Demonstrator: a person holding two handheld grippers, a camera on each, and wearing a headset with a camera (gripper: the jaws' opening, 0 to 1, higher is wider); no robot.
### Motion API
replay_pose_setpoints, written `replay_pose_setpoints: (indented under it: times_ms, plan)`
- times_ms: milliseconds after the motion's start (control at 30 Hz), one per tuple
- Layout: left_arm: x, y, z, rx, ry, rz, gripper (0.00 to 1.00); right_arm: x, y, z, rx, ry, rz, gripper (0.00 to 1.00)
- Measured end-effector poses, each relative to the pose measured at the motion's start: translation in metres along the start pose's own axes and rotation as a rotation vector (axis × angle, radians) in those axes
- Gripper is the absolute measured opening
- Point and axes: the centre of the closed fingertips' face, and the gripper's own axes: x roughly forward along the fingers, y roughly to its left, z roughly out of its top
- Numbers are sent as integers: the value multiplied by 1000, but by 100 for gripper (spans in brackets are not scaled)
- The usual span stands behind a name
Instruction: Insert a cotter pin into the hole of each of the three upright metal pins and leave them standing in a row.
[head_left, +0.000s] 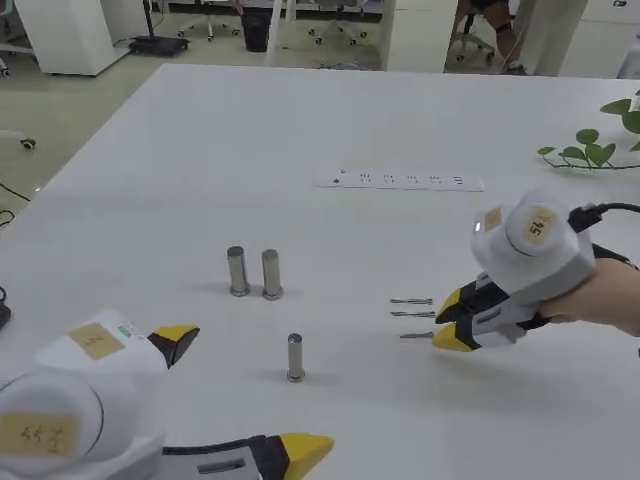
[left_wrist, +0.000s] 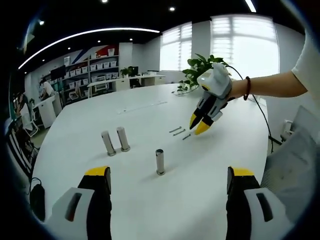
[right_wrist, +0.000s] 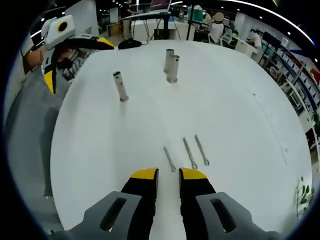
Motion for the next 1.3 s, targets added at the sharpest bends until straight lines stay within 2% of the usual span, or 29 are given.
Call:
replay_pose_setpoints:
  times_ms: [200, 467, 733, 1033, 1200, 1300]
  plan:
    - [-4, 3, -4, -2, 10, 11, 96, 8, -4, -2, -57, 44, 30, 16]
    - [-7, 6, -7, -12, 22, 20, 93, 12, -7, 2, -123, 79, 56, 14]
    - [-8, 6, -9, -20, 25, 22, 91, 15, -2, -2, -145, 115, 96, 12]
    - [-8, 4, -8, -28, 20, 12, 89, 16, -3, -2, -168, 131, 132, 9]
    - [-7, 2, -8, -25, 21, 6, 88, 18, -7, -2, -197, 163, 134, 6]
    - [-7, 2, -8, -27, 21, 4, 87, 18, -5, -2, -250, 190, 121, 5]
